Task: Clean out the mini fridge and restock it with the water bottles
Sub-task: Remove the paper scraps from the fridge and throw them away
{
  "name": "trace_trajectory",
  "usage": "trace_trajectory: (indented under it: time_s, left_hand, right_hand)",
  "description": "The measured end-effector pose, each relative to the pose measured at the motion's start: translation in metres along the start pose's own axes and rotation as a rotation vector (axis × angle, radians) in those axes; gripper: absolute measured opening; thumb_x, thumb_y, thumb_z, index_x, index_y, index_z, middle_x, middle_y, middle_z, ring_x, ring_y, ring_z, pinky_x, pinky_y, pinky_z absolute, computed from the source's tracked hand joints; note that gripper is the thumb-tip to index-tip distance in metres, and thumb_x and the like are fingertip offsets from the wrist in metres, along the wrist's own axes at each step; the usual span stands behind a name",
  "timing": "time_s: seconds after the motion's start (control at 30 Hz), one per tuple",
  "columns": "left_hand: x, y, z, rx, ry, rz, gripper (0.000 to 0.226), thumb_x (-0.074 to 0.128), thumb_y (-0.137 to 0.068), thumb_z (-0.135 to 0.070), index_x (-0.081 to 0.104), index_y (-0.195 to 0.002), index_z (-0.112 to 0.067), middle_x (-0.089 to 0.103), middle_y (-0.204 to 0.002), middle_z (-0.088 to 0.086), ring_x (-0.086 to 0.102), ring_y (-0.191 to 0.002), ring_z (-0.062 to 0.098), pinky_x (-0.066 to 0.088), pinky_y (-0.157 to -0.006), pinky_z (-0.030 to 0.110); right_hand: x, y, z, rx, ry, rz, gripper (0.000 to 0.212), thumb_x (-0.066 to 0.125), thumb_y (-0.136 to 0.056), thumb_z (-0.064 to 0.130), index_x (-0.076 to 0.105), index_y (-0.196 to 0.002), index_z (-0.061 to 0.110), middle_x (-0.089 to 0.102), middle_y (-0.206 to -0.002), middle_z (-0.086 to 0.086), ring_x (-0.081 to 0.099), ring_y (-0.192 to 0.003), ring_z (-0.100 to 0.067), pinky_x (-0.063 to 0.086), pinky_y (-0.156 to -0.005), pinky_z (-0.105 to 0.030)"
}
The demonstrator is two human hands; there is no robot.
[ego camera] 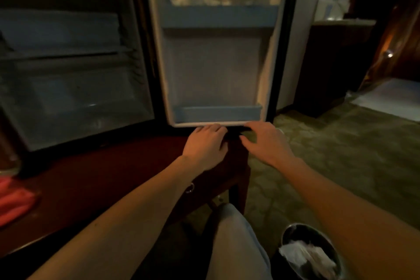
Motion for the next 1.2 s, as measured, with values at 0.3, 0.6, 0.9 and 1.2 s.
trace_trajectory:
  time_s: [0.3, 0.6, 0.9, 1.2]
  left_hand:
    - [-0.112, -0.016, 0.079, -0.174, -0.087, -0.170, 0.036, 0.050, -0.093, -0.035, 0.055, -0.126, -0.021, 0.058, -0.124, -0.002, 0.053, -0.118, 0.021, 0.042, -0.090, 0.035]
    - [-0.196, -0.064, 0.098, -0.112, -0.085, -0.453, 0.029, 0.054, -0.090, -0.029, 0.061, -0.115, -0.016, 0.061, -0.115, 0.003, 0.058, -0.104, 0.029, 0.049, -0.079, 0.040]
    - [-0.208, -0.120, 0.088, -0.065, -0.042, -0.413, 0.049, 0.038, -0.101, -0.026, 0.033, -0.149, -0.026, 0.034, -0.155, 0.004, 0.039, -0.137, 0.028, 0.036, -0.105, 0.042]
    - [-0.216, -0.164, 0.090, -0.234, 0.054, -0.392, 0.047, 0.039, -0.102, -0.038, 0.040, -0.145, -0.019, 0.052, -0.135, 0.012, 0.042, -0.129, 0.035, 0.030, -0.104, 0.043]
  right_hand:
    - [-0.064, -0.102, 0.091, -0.191, -0.040, -0.165, 0.038, 0.062, -0.087, 0.039, 0.062, -0.121, 0.021, 0.063, -0.124, -0.001, 0.055, -0.116, -0.024, 0.045, -0.094, -0.036]
    - [-0.157, -0.175, 0.111, -0.330, -0.061, -0.497, 0.027, 0.058, -0.087, 0.030, 0.067, -0.106, 0.014, 0.067, -0.105, -0.007, 0.058, -0.101, -0.029, 0.049, -0.087, -0.041]
    - [-0.171, -0.207, 0.079, -0.054, -0.020, -0.310, 0.028, 0.044, -0.096, 0.039, 0.066, -0.110, 0.027, 0.061, -0.120, -0.006, 0.053, -0.111, -0.034, 0.042, -0.096, -0.048]
    - [-0.168, -0.221, 0.075, -0.152, -0.187, -0.390, 0.027, 0.059, -0.090, 0.005, 0.065, -0.116, 0.009, 0.064, -0.110, -0.012, 0.054, -0.107, -0.029, 0.035, -0.088, -0.027]
Point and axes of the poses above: each hand's wrist, its own y-axis away from the middle knuckle, its own x-axis out of the palm, z = x × y, the point moved 3 cm from there along -y, towards the middle knuckle
